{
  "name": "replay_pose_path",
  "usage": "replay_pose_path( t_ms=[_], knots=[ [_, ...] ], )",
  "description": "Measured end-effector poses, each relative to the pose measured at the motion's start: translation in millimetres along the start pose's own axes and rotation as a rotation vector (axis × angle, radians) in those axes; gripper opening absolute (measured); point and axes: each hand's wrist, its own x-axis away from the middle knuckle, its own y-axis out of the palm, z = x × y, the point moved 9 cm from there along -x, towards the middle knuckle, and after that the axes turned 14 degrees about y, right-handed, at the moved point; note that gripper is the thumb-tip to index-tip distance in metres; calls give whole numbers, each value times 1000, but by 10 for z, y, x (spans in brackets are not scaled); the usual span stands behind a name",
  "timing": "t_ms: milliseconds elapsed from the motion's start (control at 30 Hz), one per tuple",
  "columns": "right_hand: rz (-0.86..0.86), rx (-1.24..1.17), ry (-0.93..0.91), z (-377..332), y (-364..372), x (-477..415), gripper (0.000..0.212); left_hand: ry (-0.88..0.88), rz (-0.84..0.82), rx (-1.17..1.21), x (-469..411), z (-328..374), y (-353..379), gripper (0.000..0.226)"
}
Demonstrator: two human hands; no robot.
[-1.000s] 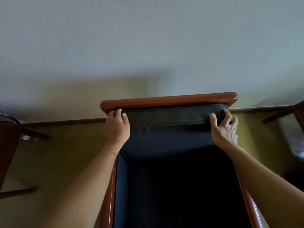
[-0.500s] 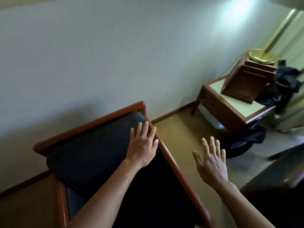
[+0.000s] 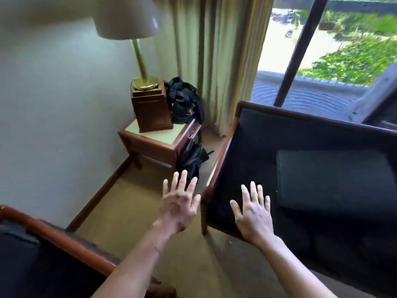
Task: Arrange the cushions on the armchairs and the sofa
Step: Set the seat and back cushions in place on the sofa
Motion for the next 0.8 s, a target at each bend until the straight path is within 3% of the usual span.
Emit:
replay_pose_path(
  t_ms=[233, 433, 800],
  knots=[
    [26, -36, 183, 1340, -318, -551, 68, 180, -122, -13, -1230, 1249, 592, 65],
    [33, 4, 296, 2201, -505, -1386, 68, 270, -203, -3, -2323, 1918, 1145, 65],
    [-4, 36, 478, 3373, -1014, -3186, 66, 213, -407, 248, -4277, 2567, 2167, 64]
  ],
)
